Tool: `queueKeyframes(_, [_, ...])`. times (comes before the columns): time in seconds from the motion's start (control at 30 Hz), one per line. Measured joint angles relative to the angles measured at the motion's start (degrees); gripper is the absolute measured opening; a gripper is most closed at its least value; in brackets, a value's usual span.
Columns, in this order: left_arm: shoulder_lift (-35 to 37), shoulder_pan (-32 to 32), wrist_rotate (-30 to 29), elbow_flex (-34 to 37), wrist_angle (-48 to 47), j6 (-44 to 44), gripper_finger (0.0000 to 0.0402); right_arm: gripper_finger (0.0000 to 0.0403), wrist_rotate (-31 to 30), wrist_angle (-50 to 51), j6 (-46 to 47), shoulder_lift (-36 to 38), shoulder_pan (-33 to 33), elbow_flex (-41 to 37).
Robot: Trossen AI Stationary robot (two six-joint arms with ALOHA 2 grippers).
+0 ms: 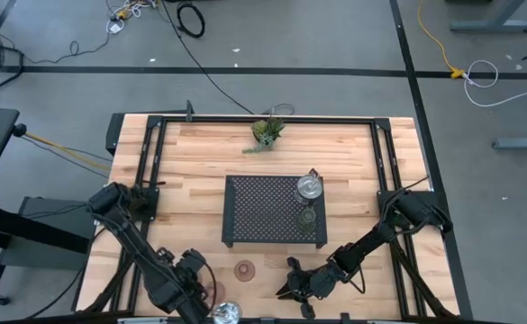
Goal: Pick & Place candle stick holders
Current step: Put the left silver scented candle on the black shelf aligned with the other silver scented candle
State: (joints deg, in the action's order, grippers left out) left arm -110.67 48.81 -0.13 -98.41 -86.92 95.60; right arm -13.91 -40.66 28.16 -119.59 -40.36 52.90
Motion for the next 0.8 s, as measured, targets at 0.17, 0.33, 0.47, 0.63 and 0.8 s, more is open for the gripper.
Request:
queueKeyframes(0.17, [0.0, 0.0, 0.3, 1.0, 3.6, -0.3, 0.0399, 0.0047, 0.0, 0.0, -0.1, 0.0, 0.0, 0.0])
queueKeyframes(0.33, [0.0, 0.0, 0.2, 1.1, 3.5, -0.2, 0.0399, 0.0047, 0.0, 0.0, -0.1, 0.0, 0.0, 0.0])
queueKeyframes(0.47, [0.0, 0.3, 0.1, 1.1, 3.5, 0.3, 0.0399, 0.0047, 0.0, 0.0, -0.1, 0.0, 0.0, 0.0])
queueKeyframes(0.63, [0.1, 0.9, 0.2, 1.9, 3.9, 1.3, 0.0399, 0.0047, 0.0, 0.0, -0.1, 0.0, 0.0, 0.0])
queueKeyframes(0.8, [0.1, 0.9, 2.2, 5.3, 7.0, 1.3, 0.0399, 0.0047, -0.1, -0.2, -0.1, 0.0, 0.0, 0.0])
